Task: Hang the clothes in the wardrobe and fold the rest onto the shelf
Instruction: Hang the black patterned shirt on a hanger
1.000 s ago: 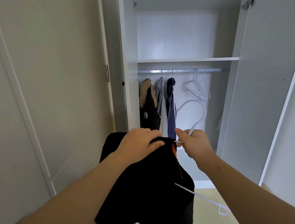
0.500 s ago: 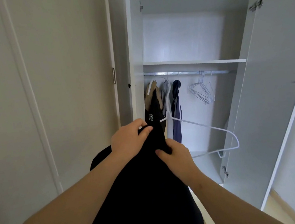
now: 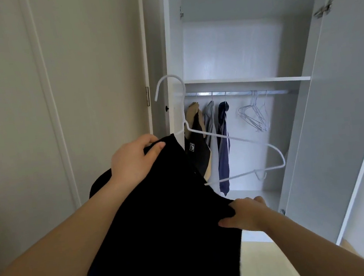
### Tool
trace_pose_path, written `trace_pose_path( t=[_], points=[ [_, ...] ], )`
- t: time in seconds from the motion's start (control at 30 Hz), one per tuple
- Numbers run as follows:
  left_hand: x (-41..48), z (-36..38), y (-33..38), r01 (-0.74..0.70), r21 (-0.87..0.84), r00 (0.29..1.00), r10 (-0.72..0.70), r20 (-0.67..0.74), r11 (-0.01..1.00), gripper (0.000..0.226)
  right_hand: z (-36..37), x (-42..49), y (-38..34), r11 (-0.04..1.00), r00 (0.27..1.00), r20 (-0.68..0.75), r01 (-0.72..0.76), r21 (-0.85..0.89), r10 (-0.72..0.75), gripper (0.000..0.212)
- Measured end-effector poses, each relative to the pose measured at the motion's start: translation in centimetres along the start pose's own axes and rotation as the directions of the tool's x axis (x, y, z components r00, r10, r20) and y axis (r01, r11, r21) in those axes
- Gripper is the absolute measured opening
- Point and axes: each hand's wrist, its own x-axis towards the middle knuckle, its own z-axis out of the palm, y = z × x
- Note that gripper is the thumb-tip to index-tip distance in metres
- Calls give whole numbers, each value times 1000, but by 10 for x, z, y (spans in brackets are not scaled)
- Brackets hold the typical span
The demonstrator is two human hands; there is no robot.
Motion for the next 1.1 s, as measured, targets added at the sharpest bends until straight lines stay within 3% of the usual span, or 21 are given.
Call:
trace_pose_path(
  t=[0.1,0.2,0.4,0.57,0.63,0.77,0.87,0.93,1.1],
  points=[
    [-4,-5,-6,-73,55,997,74,-19,996,20,-8,-3,9,992,982,-190,-43,-116,20,35],
    [-6,-10,-11,-145,136,987,152,-45,980,23,-16,-9,15,993,950,-312,-45,-111,8,32],
    [-11,-21,-15,-348,247,929,367,-37,905,52,-22,-17,23,967,910,-414,-82,-241,-26,34],
    [-16,-24,-19,-485,279,864,503,7,829,54,-26,-23,36,957,925,-378,-139,-255,33,38],
    [-17,-21,-19,-453,253,881,472,-20,855,50,-28,-23,39,953,925,-375,-164,-255,59,37],
    [-14,-14,-22,-186,95,976,195,-96,978,28,-35,-21,38,960,893,-443,-186,-210,76,30],
    [-16,-13,-27,-143,40,987,145,-64,989,17,-38,-22,38,961,890,-449,-185,-206,76,29],
    [-19,-15,-32,-178,70,984,179,-16,982,21,-37,-24,40,962,897,-437,-176,-208,69,30],
    [-18,-18,-35,-281,127,959,275,67,951,59,-34,-27,44,959,915,-397,-176,-223,76,31]
  ],
)
